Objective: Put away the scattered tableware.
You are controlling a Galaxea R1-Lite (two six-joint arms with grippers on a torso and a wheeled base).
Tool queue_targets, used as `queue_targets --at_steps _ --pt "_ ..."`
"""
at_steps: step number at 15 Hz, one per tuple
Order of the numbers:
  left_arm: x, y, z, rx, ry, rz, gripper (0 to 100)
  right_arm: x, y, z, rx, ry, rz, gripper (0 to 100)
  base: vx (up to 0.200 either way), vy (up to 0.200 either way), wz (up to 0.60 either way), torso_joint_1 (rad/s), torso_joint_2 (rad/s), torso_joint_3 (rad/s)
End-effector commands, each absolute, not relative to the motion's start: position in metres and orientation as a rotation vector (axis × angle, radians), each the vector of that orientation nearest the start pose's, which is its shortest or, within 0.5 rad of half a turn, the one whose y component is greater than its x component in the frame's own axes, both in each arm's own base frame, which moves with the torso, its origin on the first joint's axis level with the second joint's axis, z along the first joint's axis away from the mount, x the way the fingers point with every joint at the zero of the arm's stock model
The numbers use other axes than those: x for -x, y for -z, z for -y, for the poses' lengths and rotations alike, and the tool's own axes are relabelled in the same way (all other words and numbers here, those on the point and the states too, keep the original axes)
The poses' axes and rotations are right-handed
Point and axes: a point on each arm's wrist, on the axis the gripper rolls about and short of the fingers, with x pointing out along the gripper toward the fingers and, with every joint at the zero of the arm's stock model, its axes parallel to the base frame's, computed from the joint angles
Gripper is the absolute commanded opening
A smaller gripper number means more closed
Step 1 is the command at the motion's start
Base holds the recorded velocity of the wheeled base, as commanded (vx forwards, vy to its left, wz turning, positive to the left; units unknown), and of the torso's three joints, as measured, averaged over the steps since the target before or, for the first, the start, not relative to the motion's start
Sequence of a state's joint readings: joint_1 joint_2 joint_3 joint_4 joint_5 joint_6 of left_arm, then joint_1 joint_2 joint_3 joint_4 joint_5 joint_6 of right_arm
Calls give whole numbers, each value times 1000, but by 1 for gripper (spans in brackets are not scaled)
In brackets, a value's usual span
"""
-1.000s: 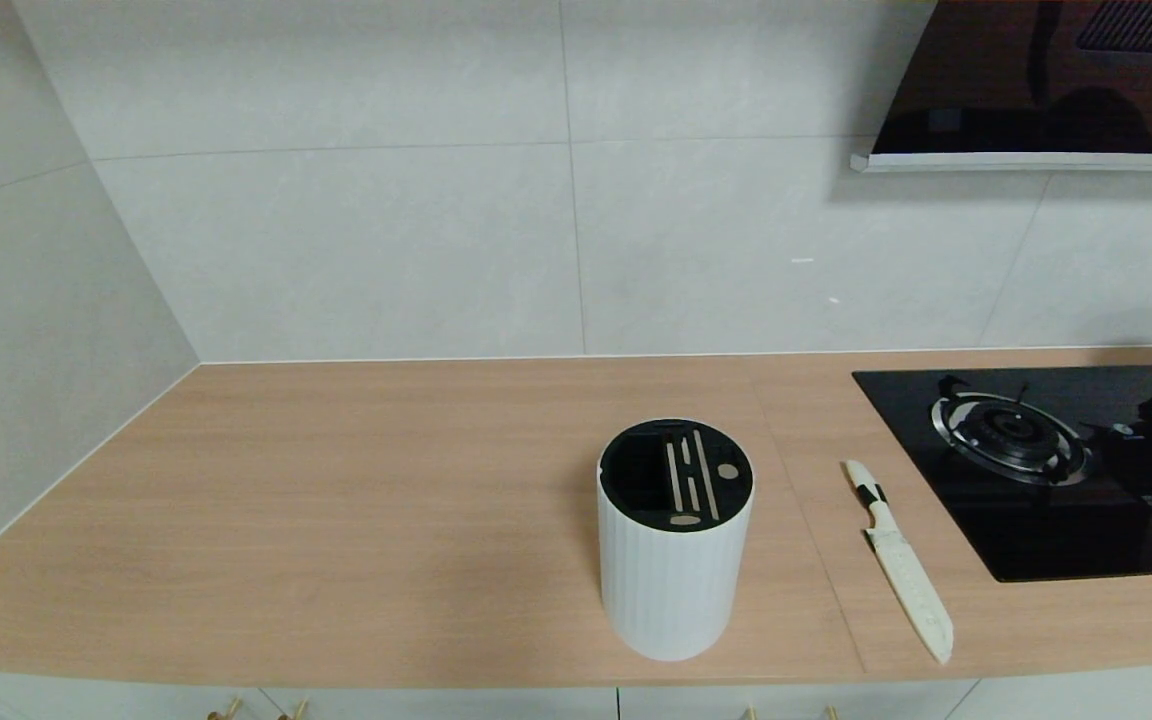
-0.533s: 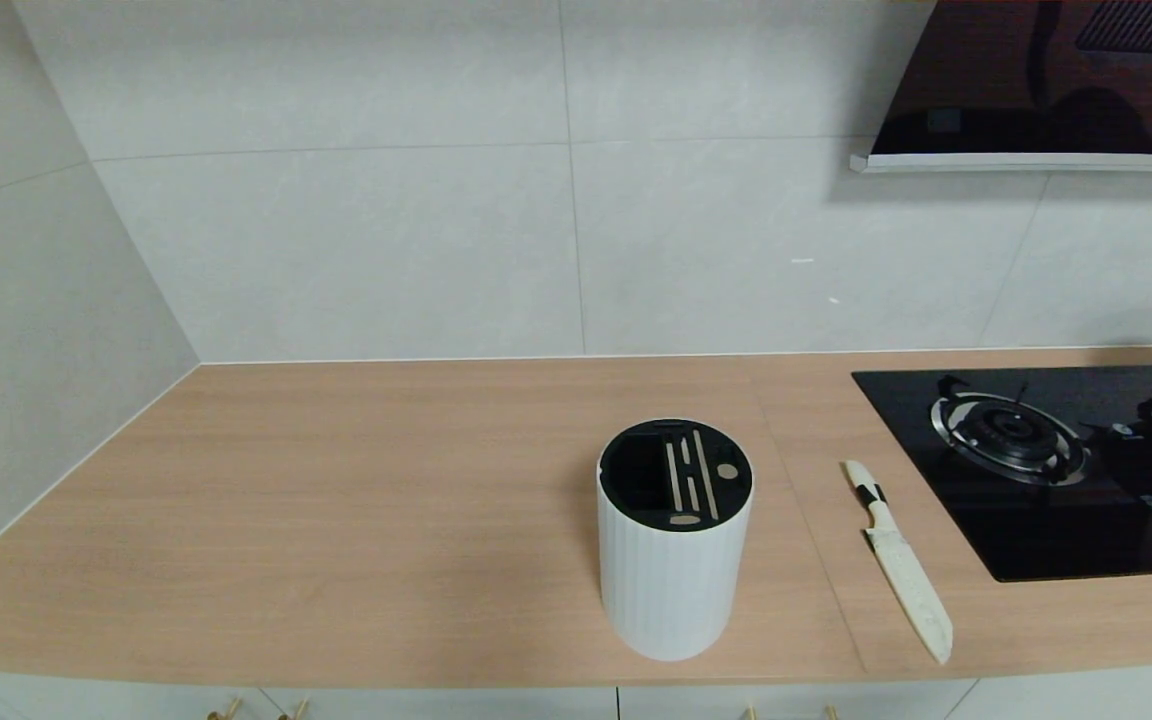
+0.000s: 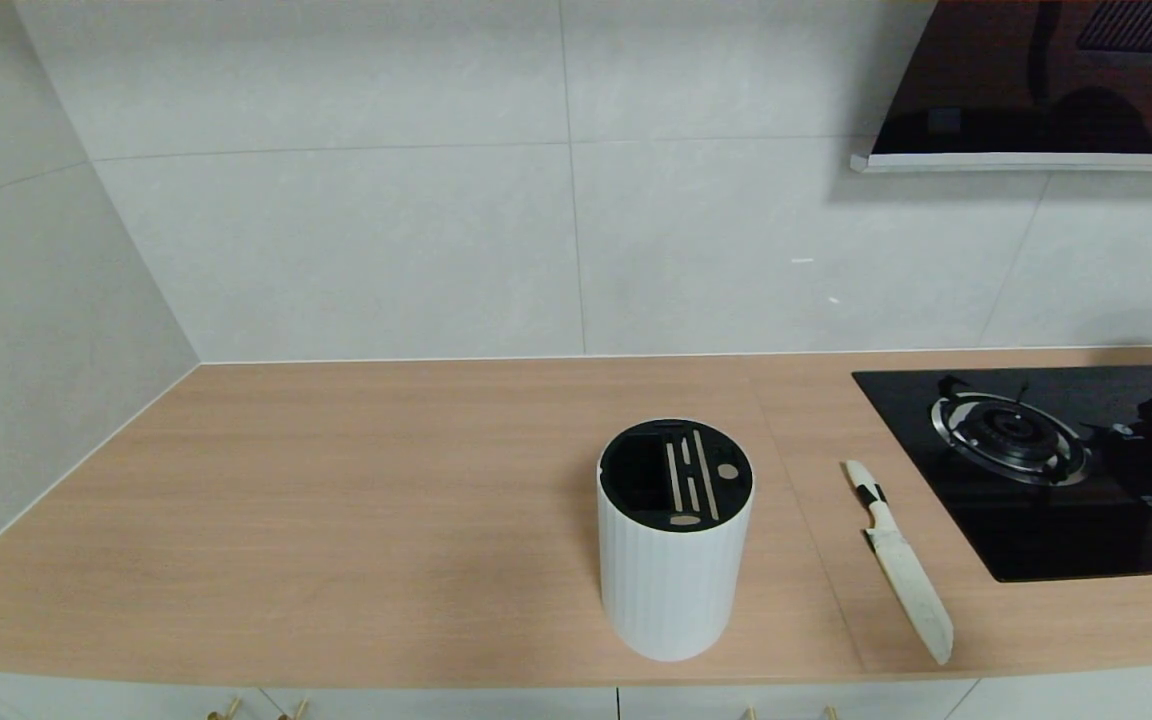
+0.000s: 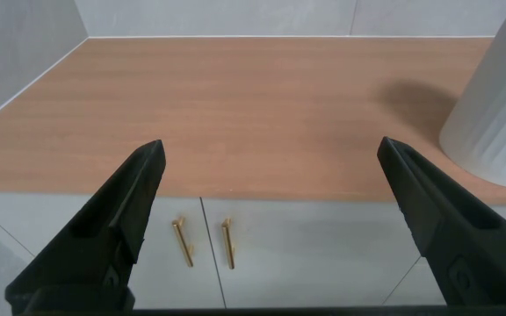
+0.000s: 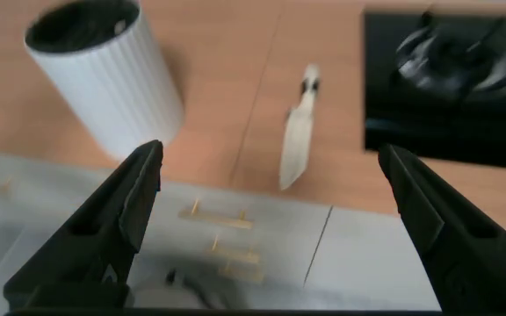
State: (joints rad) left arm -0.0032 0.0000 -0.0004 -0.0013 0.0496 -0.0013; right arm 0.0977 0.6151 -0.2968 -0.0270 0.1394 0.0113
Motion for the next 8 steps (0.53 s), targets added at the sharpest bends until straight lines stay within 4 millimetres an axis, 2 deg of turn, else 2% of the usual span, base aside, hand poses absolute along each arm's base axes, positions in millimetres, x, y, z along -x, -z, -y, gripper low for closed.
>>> queue_targets --at_steps 1,4,8 --pt "23 -76 -1 2 -46 2 100 -102 -166 -19 1 -276 -494 100 0 0 0 0 0 0" --pt "23 -76 -1 0 -48 2 100 -148 -163 -32 15 -296 -521 100 0 0 0 0 0 0" --pt "23 -76 -1 -1 -46 1 100 -213 -148 -48 65 -235 -563 100 0 0 0 0 0 0"
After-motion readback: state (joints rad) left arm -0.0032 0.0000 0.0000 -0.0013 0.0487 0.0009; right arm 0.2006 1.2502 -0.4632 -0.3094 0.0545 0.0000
